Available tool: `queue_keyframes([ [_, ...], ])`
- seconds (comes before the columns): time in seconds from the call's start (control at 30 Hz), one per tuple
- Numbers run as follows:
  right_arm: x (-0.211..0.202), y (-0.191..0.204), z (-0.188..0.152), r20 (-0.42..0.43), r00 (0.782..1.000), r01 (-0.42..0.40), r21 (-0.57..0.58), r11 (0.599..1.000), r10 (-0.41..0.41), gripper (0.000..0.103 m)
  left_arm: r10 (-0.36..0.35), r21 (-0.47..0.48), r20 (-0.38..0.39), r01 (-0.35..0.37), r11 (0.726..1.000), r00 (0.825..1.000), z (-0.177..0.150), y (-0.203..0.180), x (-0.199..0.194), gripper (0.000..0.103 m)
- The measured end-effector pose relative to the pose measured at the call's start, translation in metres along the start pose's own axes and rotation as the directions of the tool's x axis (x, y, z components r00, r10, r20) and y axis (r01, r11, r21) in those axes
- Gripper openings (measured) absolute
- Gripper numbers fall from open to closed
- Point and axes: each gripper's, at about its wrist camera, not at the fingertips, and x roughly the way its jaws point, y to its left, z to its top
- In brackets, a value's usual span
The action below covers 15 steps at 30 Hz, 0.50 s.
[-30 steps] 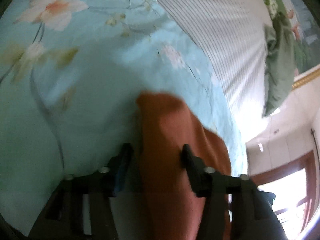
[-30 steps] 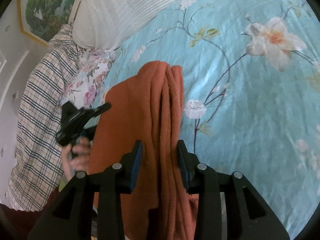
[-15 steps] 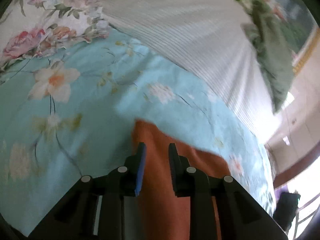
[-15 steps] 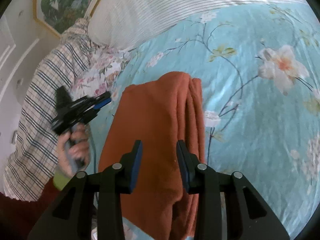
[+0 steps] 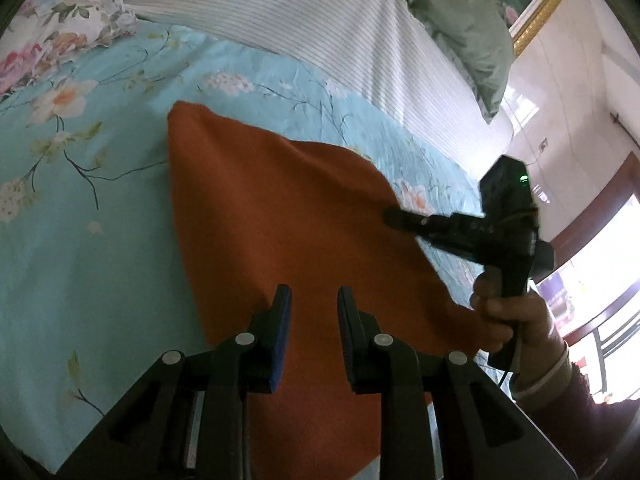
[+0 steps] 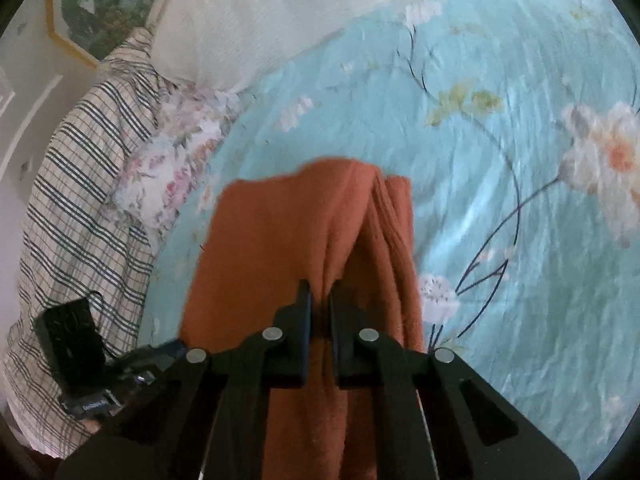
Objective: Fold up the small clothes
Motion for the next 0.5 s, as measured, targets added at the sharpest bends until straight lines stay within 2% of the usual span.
queue_keyframes([
  [0.03, -0.013, 0.004, -0.002, 0.04, 0.999, -0.021, -0.01, 1.0, 0.022, 0.009, -0.002, 0.004, 0.004, 0.002, 1.0, 1.0, 0.001, -0.001, -0.002, 0.022],
  [0.1, -0.033, 0.006, -0.01, 0.095, 0.996, 0.006, -0.029, 1.0, -0.003, 0.009, -0.005, 0.029, 0.02, 0.005, 1.0, 1.0, 0.0, -0.008, -0.007, 0.023],
  [0.17, -0.03, -0.011, -0.017, 0.069, 0.996, 0.064, 0.001, 0.998, -0.064, 0.009, -0.002, 0.038, 0.005, 0.002, 0.999, 1.0, -0.006, -0.011, -0.003, 0.023],
  [0.23, -0.015, -0.033, -0.023, 0.02, 0.996, 0.086, 0.066, 0.994, -0.087, 0.009, 0.007, 0.036, -0.021, -0.006, 0.999, 1.0, -0.013, -0.009, 0.006, 0.023],
  [0.3, 0.0, -0.049, -0.029, -0.01, 0.996, 0.095, 0.094, 0.991, -0.094, 0.009, 0.044, 0.013, -0.047, -0.044, 0.999, 0.998, -0.022, -0.005, 0.024, 0.021],
  [0.37, 0.005, -0.055, -0.03, -0.005, 0.997, 0.082, 0.121, 0.989, -0.082, 0.011, 0.062, -0.004, -0.043, -0.062, 0.998, 0.997, -0.027, -0.003, 0.03, 0.017],
  [0.5, -0.009, -0.045, -0.025, 0.021, 0.994, 0.108, 0.115, 0.987, -0.111, 0.015, 0.063, -0.025, -0.043, -0.065, 0.998, 0.997, -0.024, -0.004, 0.028, 0.017],
])
